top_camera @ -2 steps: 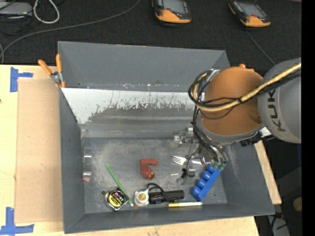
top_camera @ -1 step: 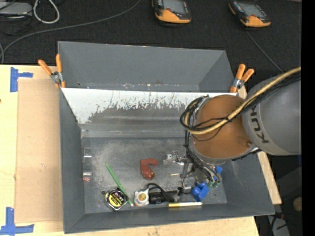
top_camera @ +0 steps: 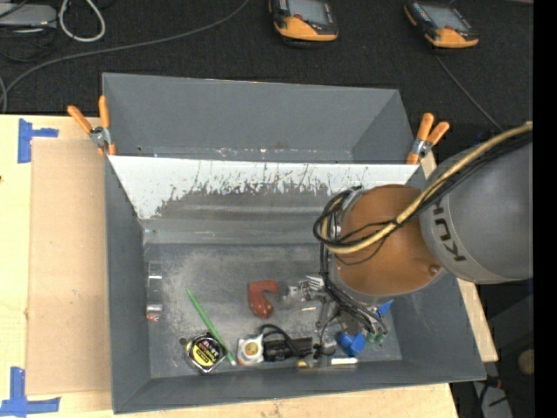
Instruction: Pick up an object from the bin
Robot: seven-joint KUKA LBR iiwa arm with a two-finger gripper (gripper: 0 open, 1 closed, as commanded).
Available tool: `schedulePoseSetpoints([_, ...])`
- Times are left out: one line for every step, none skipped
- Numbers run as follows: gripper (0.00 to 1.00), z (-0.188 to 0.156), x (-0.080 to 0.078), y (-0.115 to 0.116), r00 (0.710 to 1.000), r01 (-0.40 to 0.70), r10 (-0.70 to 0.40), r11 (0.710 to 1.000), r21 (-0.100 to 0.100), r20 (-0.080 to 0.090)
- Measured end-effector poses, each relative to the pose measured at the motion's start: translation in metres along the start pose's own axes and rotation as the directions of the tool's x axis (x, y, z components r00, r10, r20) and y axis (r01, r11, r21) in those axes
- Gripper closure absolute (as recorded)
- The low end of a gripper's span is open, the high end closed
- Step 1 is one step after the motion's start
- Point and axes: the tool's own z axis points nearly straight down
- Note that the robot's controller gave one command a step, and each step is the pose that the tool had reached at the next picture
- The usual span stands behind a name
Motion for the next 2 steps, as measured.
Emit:
schedulePoseSetpoints([0.0, -0.003, 0.006, 0.032, 0.986, 0.167, -0.167, 0.986, -0.004, -0.008])
schedulePoseSetpoints([0.0, 0.035, 0.002, 0.027, 0.952, 0.306, -0.306, 0.952, 0.004, 0.01])
